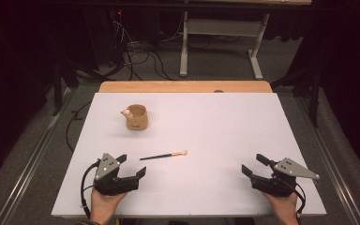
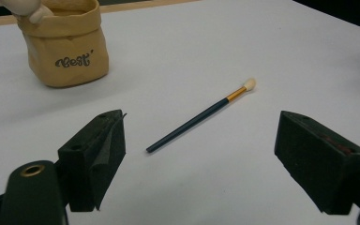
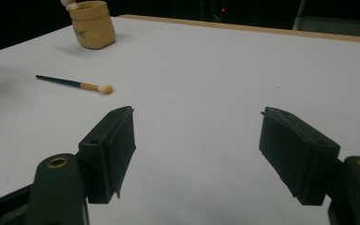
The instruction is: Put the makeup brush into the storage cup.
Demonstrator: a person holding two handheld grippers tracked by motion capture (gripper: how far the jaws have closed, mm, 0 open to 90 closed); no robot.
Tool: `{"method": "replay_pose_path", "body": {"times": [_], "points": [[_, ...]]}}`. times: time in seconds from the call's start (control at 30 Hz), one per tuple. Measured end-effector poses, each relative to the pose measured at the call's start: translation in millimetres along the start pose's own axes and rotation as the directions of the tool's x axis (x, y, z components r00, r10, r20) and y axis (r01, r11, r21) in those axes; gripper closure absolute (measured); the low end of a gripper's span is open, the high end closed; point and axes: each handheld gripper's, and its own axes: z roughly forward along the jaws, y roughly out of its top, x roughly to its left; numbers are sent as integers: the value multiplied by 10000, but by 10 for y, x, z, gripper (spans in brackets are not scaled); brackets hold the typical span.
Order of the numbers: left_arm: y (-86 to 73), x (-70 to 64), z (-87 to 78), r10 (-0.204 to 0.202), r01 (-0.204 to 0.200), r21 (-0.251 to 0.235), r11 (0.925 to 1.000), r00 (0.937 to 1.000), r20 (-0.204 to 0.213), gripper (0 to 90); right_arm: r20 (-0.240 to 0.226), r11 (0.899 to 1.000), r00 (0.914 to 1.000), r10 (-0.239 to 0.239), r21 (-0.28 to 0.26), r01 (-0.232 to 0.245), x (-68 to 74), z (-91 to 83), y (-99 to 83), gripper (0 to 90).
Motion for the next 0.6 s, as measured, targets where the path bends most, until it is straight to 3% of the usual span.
{"method": "replay_pose_path", "body": {"times": [0.6], "points": [[164, -47, 41, 336, -331, -177, 9993, 9990, 293, 171, 79, 9999, 9998, 158, -48, -157, -46, -7, 2, 289]]}}
